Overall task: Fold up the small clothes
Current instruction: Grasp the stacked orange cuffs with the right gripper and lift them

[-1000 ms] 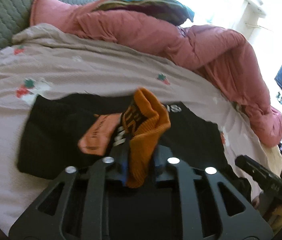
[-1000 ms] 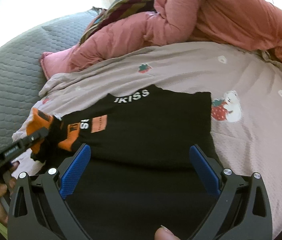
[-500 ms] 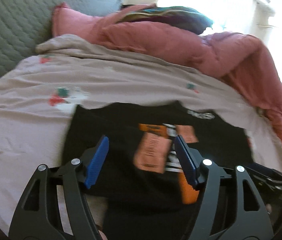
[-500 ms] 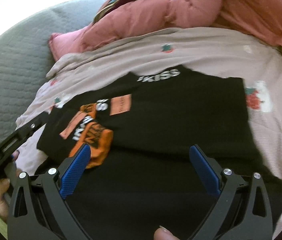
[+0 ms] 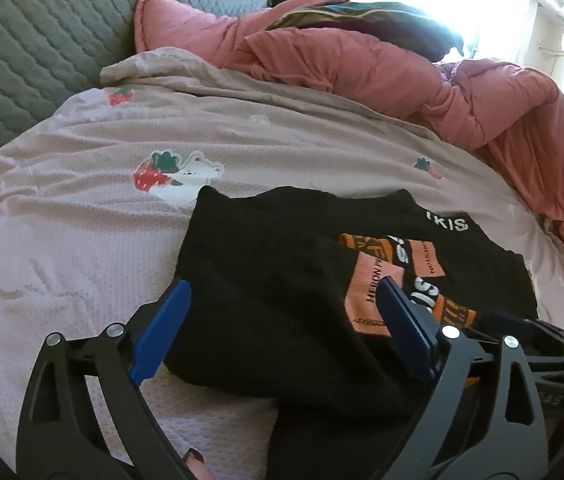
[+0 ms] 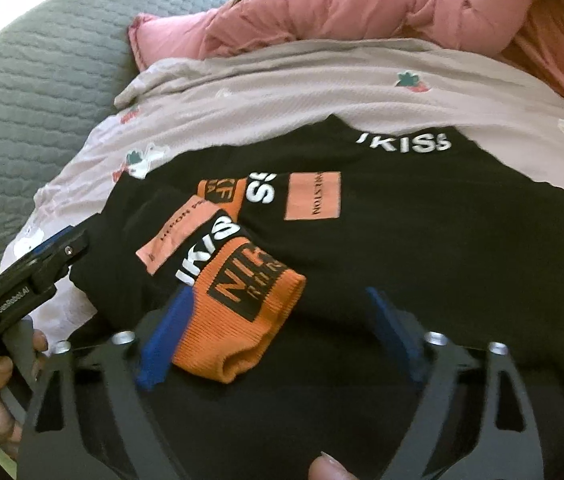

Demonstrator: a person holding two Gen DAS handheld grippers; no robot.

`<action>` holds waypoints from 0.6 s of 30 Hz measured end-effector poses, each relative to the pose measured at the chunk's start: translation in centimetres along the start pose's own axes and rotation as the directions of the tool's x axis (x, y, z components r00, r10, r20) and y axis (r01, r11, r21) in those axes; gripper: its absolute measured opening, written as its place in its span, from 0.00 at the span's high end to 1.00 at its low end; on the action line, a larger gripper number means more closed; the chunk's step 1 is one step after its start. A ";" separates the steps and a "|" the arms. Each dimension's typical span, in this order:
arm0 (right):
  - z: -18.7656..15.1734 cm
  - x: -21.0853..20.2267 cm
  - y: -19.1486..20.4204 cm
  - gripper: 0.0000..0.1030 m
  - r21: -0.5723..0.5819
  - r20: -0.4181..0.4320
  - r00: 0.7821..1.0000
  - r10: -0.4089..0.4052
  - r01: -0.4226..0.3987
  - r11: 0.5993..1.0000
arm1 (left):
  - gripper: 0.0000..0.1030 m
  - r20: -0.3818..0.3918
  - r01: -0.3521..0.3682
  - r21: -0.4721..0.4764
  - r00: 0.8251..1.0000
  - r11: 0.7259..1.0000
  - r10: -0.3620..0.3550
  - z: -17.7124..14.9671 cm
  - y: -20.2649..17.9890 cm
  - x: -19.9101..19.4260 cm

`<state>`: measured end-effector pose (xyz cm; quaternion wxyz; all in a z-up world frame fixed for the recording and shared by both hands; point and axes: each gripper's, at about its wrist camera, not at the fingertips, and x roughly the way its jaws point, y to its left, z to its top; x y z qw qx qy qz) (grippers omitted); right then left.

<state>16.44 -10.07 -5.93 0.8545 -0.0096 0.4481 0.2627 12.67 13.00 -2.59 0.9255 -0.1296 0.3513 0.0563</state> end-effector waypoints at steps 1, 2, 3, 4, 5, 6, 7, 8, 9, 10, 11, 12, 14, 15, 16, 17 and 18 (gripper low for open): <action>0.0 0.3 0.2 0.28 -0.006 -0.003 1.000 -0.003 0.003 1.000 | 0.13 0.002 -0.005 -0.002 1.000 1.000 0.005 0.0 0.1 -0.1; -0.1 0.6 0.4 0.33 -0.012 -0.004 1.000 -0.004 0.004 1.000 | 0.12 0.007 -0.009 -0.003 1.000 1.000 0.009 0.0 0.1 -0.2; -0.2 0.7 0.6 0.35 -0.018 -0.002 1.000 -0.005 0.005 1.000 | 0.12 0.013 -0.008 -0.003 1.000 1.000 0.008 0.0 0.1 -0.3; -0.3 0.8 0.8 0.39 -0.025 0.001 1.000 -0.006 0.007 1.000 | 0.12 0.016 -0.008 -0.002 1.000 1.000 0.008 -0.1 0.1 -0.4; -0.4 0.9 1.0 0.46 -0.034 0.006 1.000 0.000 0.001 0.999 | 0.12 0.019 -0.010 -0.002 1.000 1.000 0.010 -0.1 0.0 -0.4; -0.4 0.9 1.2 0.49 -0.037 0.008 1.000 0.010 -0.009 0.999 | 0.12 0.020 -0.010 -0.002 1.000 1.000 0.010 -0.1 0.0 -0.5; -0.4 0.9 1.3 0.53 -0.042 0.011 1.000 0.012 -0.011 0.999 | 0.12 0.021 -0.009 -0.002 1.000 1.000 0.009 -0.1 0.1 -0.5; -0.4 0.9 1.5 0.59 -0.050 0.015 1.000 0.014 -0.013 0.999 | 0.12 0.022 -0.009 -0.003 1.000 1.000 0.009 -0.1 0.1 -0.5; -0.5 0.8 1.7 0.63 -0.059 0.027 0.999 0.019 -0.017 0.998 | 0.12 0.022 -0.008 -0.003 1.000 1.000 0.008 0.0 0.1 -0.5; -0.5 0.7 1.9 0.71 -0.062 0.038 0.999 0.022 -0.020 0.998 | 0.12 0.023 -0.010 -0.004 1.000 1.000 0.010 0.0 0.1 -0.5; -0.5 0.6 2.0 0.79 -0.065 0.048 0.998 0.029 -0.026 0.998 | 0.12 0.026 -0.014 -0.006 1.000 1.000 0.014 0.0 0.1 -0.6; -0.5 0.5 2.0 0.83 -0.065 0.057 0.998 0.030 -0.026 0.998 | 0.12 0.033 -0.018 -0.007 0.999 1.000 0.019 0.0 0.2 -0.7; -0.4 0.0 2.1 0.91 -0.061 0.077 0.996 0.044 -0.039 0.997 | 0.12 0.043 -0.016 -0.014 0.999 1.000 0.017 0.2 0.3 -1.0; -0.3 -0.3 2.1 0.91 -0.060 0.090 0.995 0.052 -0.047 0.997 | 0.12 0.047 -0.016 -0.019 0.999 1.000 0.017 0.2 0.5 -1.1; -0.1 -0.7 2.2 0.91 -0.061 0.103 0.993 0.057 -0.051 0.997 | 0.12 0.051 -0.017 -0.023 0.999 1.000 0.018 0.3 0.6 -1.2; 0.0 -1.0 2.3 0.91 -0.062 0.115 0.991 0.064 -0.057 0.996 | 0.12 0.057 -0.018 -0.029 0.998 0.999 0.020 0.4 0.8 -1.4; 0.3 -1.8 2.4 0.91 -0.064 0.140 0.987 0.076 -0.068 0.996 | 0.12 0.060 -0.017 -0.034 0.998 0.999 0.019 0.4 1.0 -1.4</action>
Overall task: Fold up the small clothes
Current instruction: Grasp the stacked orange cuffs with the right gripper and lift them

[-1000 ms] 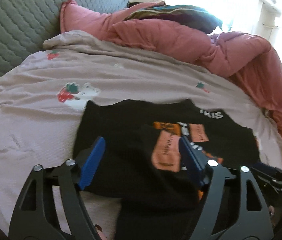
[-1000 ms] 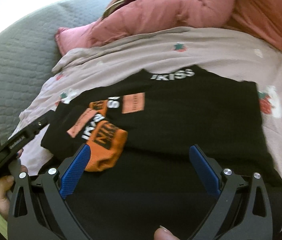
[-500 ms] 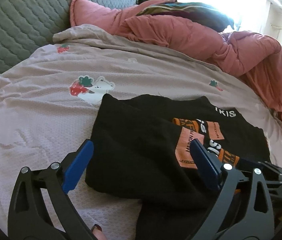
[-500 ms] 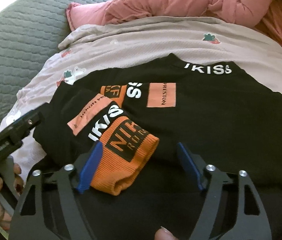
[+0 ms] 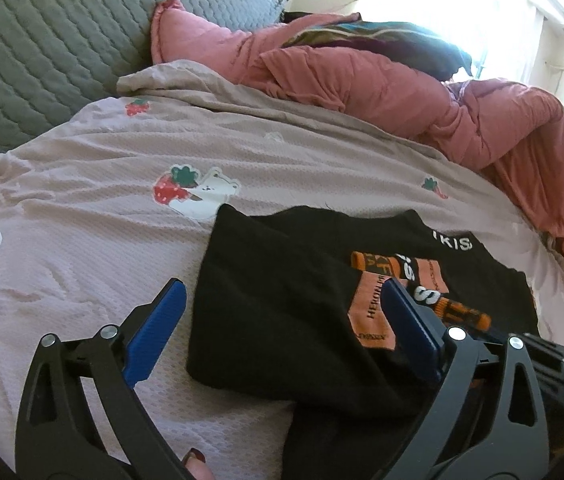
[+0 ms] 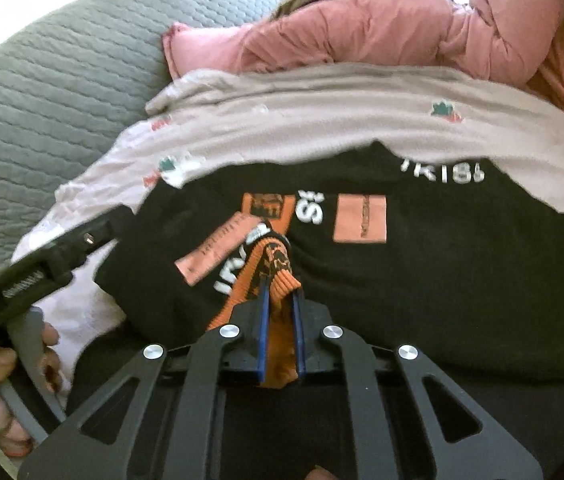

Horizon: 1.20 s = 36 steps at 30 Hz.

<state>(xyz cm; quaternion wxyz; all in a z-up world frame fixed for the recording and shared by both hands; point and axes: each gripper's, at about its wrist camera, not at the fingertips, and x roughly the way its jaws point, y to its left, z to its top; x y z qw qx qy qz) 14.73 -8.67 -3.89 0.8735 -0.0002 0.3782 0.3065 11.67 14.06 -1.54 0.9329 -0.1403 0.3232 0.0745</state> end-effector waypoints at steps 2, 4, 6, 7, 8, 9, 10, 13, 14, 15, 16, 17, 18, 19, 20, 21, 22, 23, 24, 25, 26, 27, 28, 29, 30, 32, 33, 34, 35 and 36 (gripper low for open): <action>0.8 -1.3 0.3 0.92 -0.011 0.048 0.999 0.009 -0.008 1.000 | 0.12 0.011 -0.001 -0.012 1.000 1.000 0.001 0.2 0.5 -0.2; 1.7 -2.4 0.5 0.92 -0.024 0.088 0.996 0.005 -0.003 1.000 | 0.12 0.023 -0.005 -0.034 1.000 0.999 0.005 0.4 1.2 -0.4; 2.7 -3.8 0.4 0.92 -0.027 0.129 0.992 -0.004 0.007 1.000 | 0.12 0.032 -0.009 -0.059 0.999 0.998 0.011 0.6 2.1 -0.6; 3.1 -4.3 0.1 0.92 -0.025 0.146 0.989 -0.005 0.009 1.000 | 0.12 0.034 -0.011 -0.066 0.999 0.998 0.013 0.7 2.2 -0.6; 3.5 -4.8 -0.1 0.92 -0.023 0.160 0.987 -0.010 0.013 1.000 | 0.12 0.036 -0.013 -0.072 0.999 0.997 0.015 0.8 2.4 -0.7; 4.0 -5.4 -0.5 0.92 -0.019 0.179 0.984 -0.020 0.024 1.000 | 0.12 0.042 -0.018 -0.076 0.999 0.997 0.022 0.8 2.5 -0.7; 4.3 -5.9 -1.0 0.92 -0.014 0.196 0.980 -0.036 0.039 0.999 | 0.12 0.048 -0.031 -0.071 0.998 0.997 0.034 0.8 2.5 -0.8; 5.1 -7.3 -2.9 0.92 0.012 0.225 0.971 -0.085 0.085 0.996 | 0.12 0.055 -0.023 -0.053 0.998 0.998 0.026 0.9 2.1 -0.9; 5.2 -7.8 -3.6 0.92 0.020 0.233 0.967 -0.107 0.105 0.994 | 0.12 0.055 -0.018 -0.046 0.998 0.999 0.021 0.8 2.0 -0.8; 5.3 -8.1 -4.1 0.92 0.027 0.238 0.963 -0.126 0.123 0.992 | 0.12 0.056 -0.020 -0.037 0.998 0.999 0.022 0.8 1.8 -0.8; 5.2 -8.5 -4.8 0.92 0.036 0.244 0.959 -0.146 0.141 0.989 | 0.12 0.057 -0.018 -0.031 0.998 0.999 0.020 0.8 1.6 -0.8; 5.2 -8.7 -5.4 0.92 0.044 0.247 0.955 -0.163 0.156 0.987 | 0.12 0.058 -0.015 -0.024 0.998 1.000 0.016 0.8 1.5 -0.8; 5.2 -9.0 -6.3 0.92 0.057 0.248 0.951 -0.183 0.175 0.983 | 0.12 0.060 -0.017 -0.021 0.998 1.000 0.018 0.7 1.4 -0.8; 5.1 -9.2 -6.8 0.92 0.066 0.248 0.948 -0.199 0.189 0.980 | 0.12 0.063 -0.019 -0.014 0.998 1.000 0.020 0.7 1.3 -0.9; 4.9 -9.3 -7.6 0.92 0.076 0.246 0.944 -0.219 0.207 0.975 | 0.12 0.065 -0.017 -0.004 0.998 1.000 0.017 0.6 1.2 -0.9; 4.8 -9.4 -8.0 0.92 0.081 0.244 0.942 -0.230 0.217 0.973 | 0.12 0.064 -0.012 -0.001 0.998 1.000 0.012 0.6 1.1 -0.8; 4.6 -9.5 -8.7 0.92 0.090 0.241 0.938 -0.249 0.234 0.968 | 0.12 0.063 -0.006 0.004 0.998 1.000 0.006 0.6 1.0 -0.8; 4.3 -9.5 -9.1 0.92 0.095 0.238 0.936 -0.259 0.243 0.965 | 0.12 0.062 -0.003 0.009 0.998 1.000 0.002 0.5 0.9 -0.8; 4.1 -9.5 -9.7 0.92 0.105 0.233 0.934 -0.270 0.252 0.962 | 0.12 0.062 -0.001 0.019 0.998 1.000 0.000 0.5 0.7 -0.7; 3.8 -9.4 -10.1 0.92 0.114 0.229 0.934 -0.276 0.256 0.960 | 0.12 0.061 0.000 0.026 0.998 1.000 -0.002 0.4 0.5 -0.7; 3.5 -9.4 -10.6 0.92 0.123 0.226 0.932 -0.284 0.262 0.957 | 0.12 0.060 0.003 0.033 0.998 0.999 -0.005 0.3 0.3 -0.6; 3.4 -9.4 -10.9 0.92 0.127 0.222 0.931 -0.289 0.266 0.956 | 0.12 0.056 0.002 0.044 0.998 0.999 -0.005 0.3 0.0 -0.5; 3.1 -9.4 -11.2 0.92 0.133 0.218 0.931 -0.293 0.269 0.954 | 0.12 0.051 0.003 0.056 0.999 0.998 -0.006 0.2 -0.3 -0.5; 2.9 -9.4 -11.6 0.92 0.137 0.215 0.931 -0.296 0.271 0.953 | 0.12 0.047 0.004 0.067 0.999 0.998 -0.007 0.3 -0.6 -0.4; 2.7 -9.4 -11.8 0.92 0.140 0.211 0.931 -0.297 0.272 0.952 | 0.12 0.039 0.009 0.079 0.999 0.997 -0.012 0.4 -1.2 -0.2; 2.5 -9.2 -12.2 0.92 0.149 0.202 0.930 -0.306 0.280 0.948 | 0.18 0.023 0.035 0.102 0.999 0.994 -0.038 0.4 -2.1 -0.1; 2.3 -9.3 -12.4 0.92 0.152 0.200 0.930 -0.308 0.282 0.947 | 0.19 0.019 0.048 0.111 0.999 0.993 -0.050 0.5 -2.6 -0.1; 2.2 -9.3 -12.7 0.92 0.157 0.199 0.929 -0.312 0.284 0.946 | 0.20 0.011 0.058 0.119 0.998 0.991 -0.060 0.5 -3.1 0.1; 2.2 -9.2 -12.9 0.92 0.162 0.197 0.930 -0.312 0.283 0.945 | 0.21 -0.008 0.064 0.126 0.998 0.990 -0.064 0.6 -3.8 0.4; 2.1 -9.2 -13.2 0.92 0.167 0.191 0.931 -0.311 0.281 0.945 | 0.22 -0.021 0.071 0.130 0.997 0.989 -0.069 0.7 -4.4 0.7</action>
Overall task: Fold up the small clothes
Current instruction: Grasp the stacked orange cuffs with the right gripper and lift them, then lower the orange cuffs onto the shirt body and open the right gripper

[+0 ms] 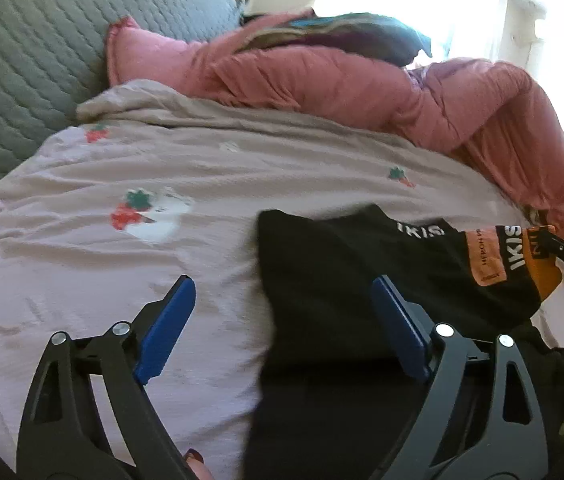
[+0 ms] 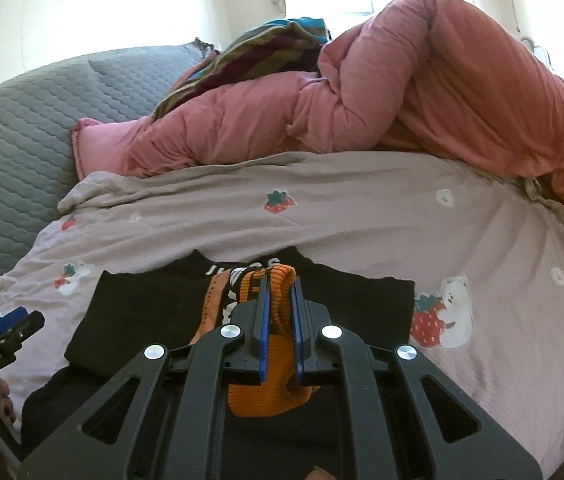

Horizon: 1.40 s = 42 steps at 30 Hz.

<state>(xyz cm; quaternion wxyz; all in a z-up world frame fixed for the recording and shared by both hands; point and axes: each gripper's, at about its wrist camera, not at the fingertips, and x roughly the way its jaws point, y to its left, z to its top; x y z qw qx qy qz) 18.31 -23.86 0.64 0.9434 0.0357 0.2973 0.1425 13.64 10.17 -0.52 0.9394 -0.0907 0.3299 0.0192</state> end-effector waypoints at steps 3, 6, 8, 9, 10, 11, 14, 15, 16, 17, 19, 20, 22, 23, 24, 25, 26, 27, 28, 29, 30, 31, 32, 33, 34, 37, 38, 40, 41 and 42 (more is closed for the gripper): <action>-0.2 0.2 -0.4 0.92 0.001 -0.006 1.000 -0.011 0.011 1.000 | 0.27 -0.044 0.018 0.028 0.999 0.999 -0.017 0.7 -2.1 1.6; -0.2 0.3 -0.9 0.92 0.007 -0.016 1.000 -0.015 0.015 1.000 | 0.31 -0.090 0.037 0.049 0.995 0.998 -0.033 1.1 -3.7 3.5; -0.2 0.4 -1.0 0.92 0.001 -0.021 1.000 -0.020 0.020 1.000 | 0.31 -0.115 0.067 0.043 0.992 0.997 -0.062 0.9 -4.2 4.8; -0.2 0.4 -1.0 0.92 -0.002 -0.022 0.999 -0.023 0.023 1.000 | 0.31 -0.131 0.081 0.052 0.989 0.995 -0.073 0.7 -4.4 5.4; -0.2 0.4 -1.1 0.92 -0.006 -0.024 0.999 -0.027 0.027 1.000 | 0.31 -0.141 0.091 0.063 0.987 0.994 -0.081 0.4 -4.6 6.0; -0.2 0.5 -1.1 0.92 -0.011 -0.029 0.999 -0.035 0.034 0.999 | 0.31 -0.155 0.097 0.080 0.984 0.992 -0.083 0.0 -4.7 6.5; -0.1 0.7 -1.2 0.92 -0.024 -0.035 0.998 -0.047 0.046 0.999 | 0.31 -0.203 0.111 0.138 0.976 0.984 -0.082 -1.2 -5.0 7.7; -0.1 0.7 -1.1 0.92 -0.033 -0.034 0.998 -0.057 0.056 0.998 | 0.31 -0.216 0.121 0.135 0.972 0.983 -0.090 -1.5 -4.9 7.9; -0.1 0.8 -1.1 0.92 -0.037 -0.034 0.997 -0.066 0.065 0.997 | 0.30 -0.223 0.127 0.132 0.970 0.983 -0.096 -1.7 -4.8 8.0; -0.2 0.9 -1.1 0.91 -0.039 -0.036 0.997 -0.074 0.072 0.997 | 0.30 -0.228 0.134 0.122 0.968 0.983 -0.104 -1.8 -4.5 8.2; -0.5 1.0 -0.9 0.85 -0.054 -0.044 0.987 -0.152 0.149 0.987 | 0.30 -0.229 0.142 0.110 0.967 0.984 -0.113 -1.8 -4.3 8.2; -0.7 1.0 -0.9 0.73 -0.064 -0.041 0.981 -0.190 0.187 0.980 | 0.30 -0.227 0.142 0.108 0.967 0.984 -0.115 -1.9 -4.3 8.2; -1.3 1.0 -1.0 0.66 -0.070 -0.043 0.974 -0.223 0.220 0.973 | 0.29 -0.223 0.144 0.113 0.968 0.983 -0.116 -2.0 -4.3 8.1; -1.6 1.0 -1.0 0.66 -0.062 -0.056 0.976 -0.210 0.206 0.977 | 0.29 -0.221 0.143 0.116 0.968 0.983 -0.115 -2.0 -4.3 8.0; -1.9 1.0 -1.1 0.66 -0.060 -0.065 0.978 -0.201 0.197 0.979 | 0.29 -0.220 0.143 0.118 0.969 0.983 -0.114 -2.0 -4.3 7.9; -2.3 1.0 -1.0 0.66 -0.065 -0.074 0.978 -0.195 0.191 0.979 | 0.28 -0.219 0.142 0.119 0.969 0.983 -0.114 -2.0 -4.3 7.9; -2.7 1.1 -0.8 0.66 -0.080 -0.085 0.977 -0.195 0.189 0.979 | 0.28 -0.218 0.141 0.118 0.969 0.983 -0.113 -2.0 -4.3 7.8; -2.9 1.2 -0.6 0.66 -0.090 -0.095 0.977 -0.191 0.183 0.979 | 0.28 -0.217 0.140 0.119 0.970 0.983 -0.112 -2.1 -4.3 7.8; -3.3 1.3 -0.3 0.66 -0.104 -0.104 0.977 -0.184 0.173 0.979 | 0.28 -0.216 0.140 0.119 0.970 0.983 -0.112 -2.1 -4.3 7.7; -3.4 1.4 0.1 0.66 -0.116 -0.109 0.978 -0.180 0.167 0.979 | 0.27 -0.216 0.139 0.119 0.970 0.983 -0.111 -2.1 -4.3 7.8; -3.6 1.5 0.5 0.66 -0.131 -0.117 0.978 -0.175 0.159 0.978 | 0.27 -0.215 0.139 0.120 0.970 0.983 -0.110 -2.1 -4.3 7.7; -3.7 1.6 0.9 0.66 -0.139 -0.121 0.978 -0.169 0.152 0.979 | 0.27 -0.215 0.137 0.122 0.971 0.983 -0.109 -2.2 -4.3 7.7; -3.8 1.8 1.3 0.66 -0.147 -0.125 0.979 -0.158 0.140 0.979 | 0.27 -0.215 0.135 0.124 0.971 0.983 -0.107 -2.2 -4.3 7.6; -3.9 1.8 1.8 0.66 -0.155 -0.129 0.980 -0.153 0.132 0.979 | 0.27 -0.215 0.135 0.127 0.971 0.983 -0.105 -2.2 -4.3 7.6; -4.0 1.9 2.2 0.66 -0.163 -0.134 0.980 -0.147 0.124 0.979 | 0.27 -0.215 0.134 0.128 0.971 0.983 -0.104 -2.2 -4.3 7.6; -4.1 2.3 3.3 0.64 -0.175 -0.146 0.982 -0.119 0.092 0.980 | 0.27 -0.215 0.134 0.129 0.971 0.983 -0.104 -2.2 -4.3 7.5; -4.0 2.4 3.6 0.63 -0.178 -0.151 0.983 -0.109 0.082 0.981 | 0.27 -0.215 0.134 0.130 0.971 0.982 -0.104 -2.2 -4.3 7.5; -3.9 2.7 4.2 0.63 -0.185 -0.162 0.982 -0.098 0.068 0.980 | 0.26 -0.215 0.131 0.134 0.971 0.982 -0.101 -2.2 -4.4 7.5; -3.9 3.0 4.5 0.63 -0.189 -0.169 0.981 -0.094 0.061 0.980 | 0.26 -0.214 0.130 0.135 0.972 0.982 -0.099 -2.3 -4.4 7.5; -3.9 3.1 4.7 0.63 -0.190 -0.175 0.980 -0.090 0.056 0.980 | 0.26 -0.215 0.129 0.138 0.972 0.982 -0.098 -2.3 -4.4 7.5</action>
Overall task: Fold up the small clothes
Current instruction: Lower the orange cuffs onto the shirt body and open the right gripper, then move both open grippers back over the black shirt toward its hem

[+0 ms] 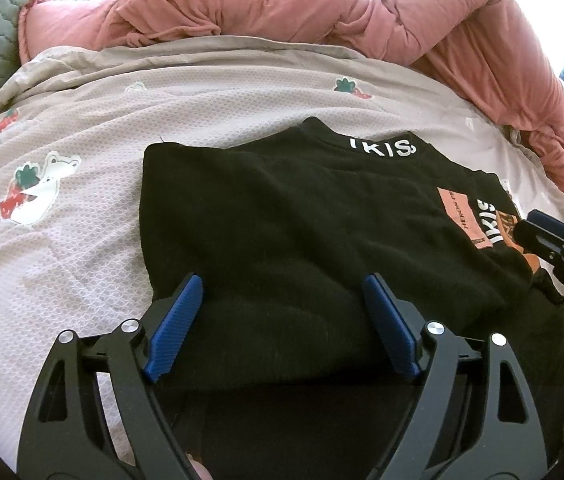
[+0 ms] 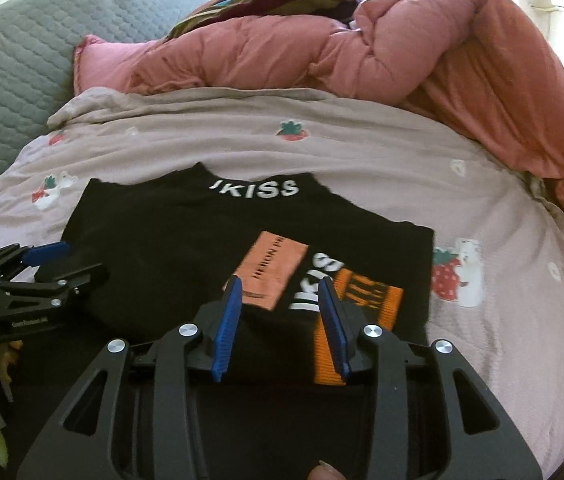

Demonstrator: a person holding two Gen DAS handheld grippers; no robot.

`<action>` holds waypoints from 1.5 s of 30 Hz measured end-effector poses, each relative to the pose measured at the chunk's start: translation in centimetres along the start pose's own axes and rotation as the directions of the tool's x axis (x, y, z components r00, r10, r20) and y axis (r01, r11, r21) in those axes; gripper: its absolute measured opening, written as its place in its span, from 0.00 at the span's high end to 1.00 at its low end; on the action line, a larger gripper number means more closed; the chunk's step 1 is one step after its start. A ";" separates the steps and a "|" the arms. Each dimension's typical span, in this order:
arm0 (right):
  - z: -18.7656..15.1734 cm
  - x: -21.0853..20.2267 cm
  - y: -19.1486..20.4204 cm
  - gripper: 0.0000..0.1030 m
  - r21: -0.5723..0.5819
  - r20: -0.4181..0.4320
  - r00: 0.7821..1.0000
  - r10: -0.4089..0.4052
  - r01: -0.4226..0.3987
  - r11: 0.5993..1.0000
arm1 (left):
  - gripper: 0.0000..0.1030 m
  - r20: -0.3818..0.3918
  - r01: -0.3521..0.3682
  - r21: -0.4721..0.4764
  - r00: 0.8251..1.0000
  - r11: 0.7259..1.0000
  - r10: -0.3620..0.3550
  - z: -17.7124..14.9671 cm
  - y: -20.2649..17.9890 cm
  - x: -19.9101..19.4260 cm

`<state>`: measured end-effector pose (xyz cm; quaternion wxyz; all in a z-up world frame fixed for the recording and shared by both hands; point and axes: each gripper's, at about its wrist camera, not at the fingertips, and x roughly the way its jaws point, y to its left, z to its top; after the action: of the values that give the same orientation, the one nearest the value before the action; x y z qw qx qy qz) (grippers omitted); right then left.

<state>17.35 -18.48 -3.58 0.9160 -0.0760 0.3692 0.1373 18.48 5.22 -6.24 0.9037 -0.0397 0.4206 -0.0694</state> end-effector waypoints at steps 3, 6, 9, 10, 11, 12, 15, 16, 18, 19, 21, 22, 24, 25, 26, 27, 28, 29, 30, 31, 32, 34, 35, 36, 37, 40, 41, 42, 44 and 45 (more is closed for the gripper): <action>-0.1 0.8 0.2 0.63 0.000 -0.031 1.000 0.003 -0.003 1.000 | 0.26 0.000 -0.001 0.003 1.000 1.000 0.001 -0.1 0.0 -0.1; -0.8 2.3 -0.6 0.55 0.032 -0.114 0.993 -0.012 0.016 0.999 | 0.26 0.001 -0.004 0.004 1.000 1.000 0.004 -0.1 -0.1 -0.1; -1.8 3.7 -2.5 0.51 0.126 -0.176 0.984 0.021 0.002 0.992 | 0.25 0.001 -0.006 0.006 1.000 1.000 0.006 -0.2 -0.1 -0.2; -2.0 3.7 -2.9 0.51 0.150 -0.172 0.984 0.035 -0.009 0.989 | 0.25 0.001 -0.006 0.005 1.000 1.000 0.006 -0.2 -0.1 -0.3; -2.0 3.7 -3.2 0.51 0.164 -0.171 0.984 0.046 -0.018 0.986 | 0.25 0.001 -0.006 0.005 1.000 1.000 0.006 -0.2 -0.1 -0.3; -2.0 3.6 -3.2 0.51 0.166 -0.170 0.984 0.048 -0.020 0.986 | 0.25 0.001 -0.005 0.003 1.000 1.000 0.005 -0.3 -0.1 -0.3; -2.2 3.6 -3.0 0.50 0.163 -0.166 0.985 0.040 -0.013 0.987 | 0.25 0.001 -0.003 -0.002 1.000 1.000 0.003 -0.3 -0.1 -0.4; -2.2 3.5 -3.0 0.50 0.162 -0.165 0.986 0.038 -0.011 0.987 | 0.25 0.001 -0.002 -0.003 1.000 1.000 0.002 -0.3 -0.1 -0.4; -2.2 3.5 -2.9 0.49 0.163 -0.164 0.986 0.037 -0.010 0.987 | 0.25 0.001 -0.001 -0.005 1.000 1.000 0.001 -0.4 0.0 -0.5; -2.2 3.5 -3.0 0.49 0.166 -0.163 0.986 0.038 -0.010 0.986 | 0.25 0.002 -0.001 -0.007 1.000 1.000 0.001 -0.4 0.0 -0.6; -2.1 3.2 -3.2 0.49 0.175 -0.158 0.987 0.040 -0.012 0.985 | 0.25 0.003 0.001 -0.011 1.000 1.000 -0.001 -0.5 0.0 -0.8; -2.1 3.1 -3.2 0.49 0.175 -0.155 0.987 0.039 -0.011 0.984 | 0.25 0.004 0.002 -0.013 1.000 1.000 -0.002 -0.5 0.0 -0.9; -2.2 2.8 -3.2 0.49 0.174 -0.153 0.988 0.037 -0.010 0.985 | 0.25 0.006 0.003 -0.019 1.000 1.000 -0.003 -0.6 0.1 -1.0; -2.3 2.6 -3.3 0.49 0.176 -0.151 0.988 0.037 -0.010 0.984 | 0.25 0.007 0.003 -0.021 1.000 1.000 -0.003 -0.6 0.1 -1.1; -2.3 2.6 -3.3 0.49 0.178 -0.150 0.988 0.038 -0.011 0.984 | 0.25 0.008 0.003 -0.022 1.000 1.000 -0.002 -0.6 0.2 -1.2; -2.3 2.6 -3.3 0.49 0.180 -0.148 0.988 0.040 -0.012 0.984 | 0.24 0.009 0.002 -0.024 1.000 1.000 -0.002 -0.6 0.2 -1.3; -2.3 2.6 -3.3 0.49 0.181 -0.148 0.988 0.040 -0.013 0.983 | 0.22 0.010 0.002 -0.025 1.000 1.000 -0.001 -0.7 0.2 -1.4; -2.3 2.6 -3.3 0.48 0.183 -0.146 0.988 0.041 -0.013 0.983 | 0.21 0.012 0.002 -0.026 1.000 1.000 -0.001 -0.7 0.2 -1.5; -2.3 2.5 -3.3 0.48 0.185 -0.144 0.989 0.043 -0.016 0.983 | 0.21 0.012 0.002 -0.029 1.000 1.000 -0.002 -0.7 0.3 -1.5; -2.3 2.5 -3.3 0.46 0.183 -0.143 0.989 0.045 -0.019 0.983 | 0.21 0.012 0.003 -0.031 1.000 1.000 -0.002 -0.7 0.3 -1.5; -2.3 2.4 -3.2 0.45 0.181 -0.140 0.989 0.045 -0.019 0.983 | 0.21 0.012 0.003 -0.032 1.000 0.999 -0.003 -0.6 0.3 -1.4; -2.3 2.2 -3.1 0.43 0.182 -0.134 0.990 0.046 -0.021 0.983 | 0.21 0.011 0.002 -0.034 1.000 0.999 -0.002 -0.6 0.3 -1.5; -2.2 2.0 -3.0 0.42 0.181 -0.129 0.991 0.049 -0.025 0.983 | 0.21 0.012 0.001 -0.035 1.000 0.999 -0.001 -0.6 0.3 -1.6; -2.2 1.9 -3.0 0.40 0.180 -0.125 0.991 0.049 -0.026 0.983 | 0.21 0.013 0.002 -0.035 1.000 0.999 -0.001 -0.7 0.3 -1.7; -2.1 1.8 -2.9 0.37 0.180 -0.122 0.991 0.047 -0.025 0.983 | 0.21 0.015 0.002 -0.034 1.000 0.999 -0.002 -0.7 0.3 -1.8; -2.0 1.4 -2.7 0.33 0.180 -0.107 0.993 0.052 -0.032 0.983 | 0.18 0.023 0.001 -0.037 1.000 0.999 0.000 -0.6 0.4 -2.1; -1.9 1.3 -2.7 0.29 0.179 -0.105 0.993 0.052 -0.033 0.983 | 0.18 0.024 0.001 -0.039 1.000 0.999 0.000 -0.6 0.4 -2.1; -1.8 1.2 -2.6 0.28 0.177 -0.101 0.994 0.052 -0.034 0.984 | 0.18 0.023 -0.001 -0.041 1.000 0.999 0.002 -0.6 0.4 -2.1; -1.7 1.1 -2.4 0.28 0.173 -0.096 0.994 0.053 -0.036 0.984 | 0.17 0.021 -0.004 -0.043 1.000 0.999 0.005 -0.6 0.5 -2.2; -1.7 1.1 -2.4 0.26 0.172 -0.097 0.994 0.053 -0.036 0.984 | 0.16 0.022 -0.006 -0.045 1.000 0.999 0.007 -0.6 0.5 -2.3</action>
<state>17.71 -20.98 -5.48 0.8960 0.0039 0.4270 0.1215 16.62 6.11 -5.00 0.9073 -0.0596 0.4123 -0.0567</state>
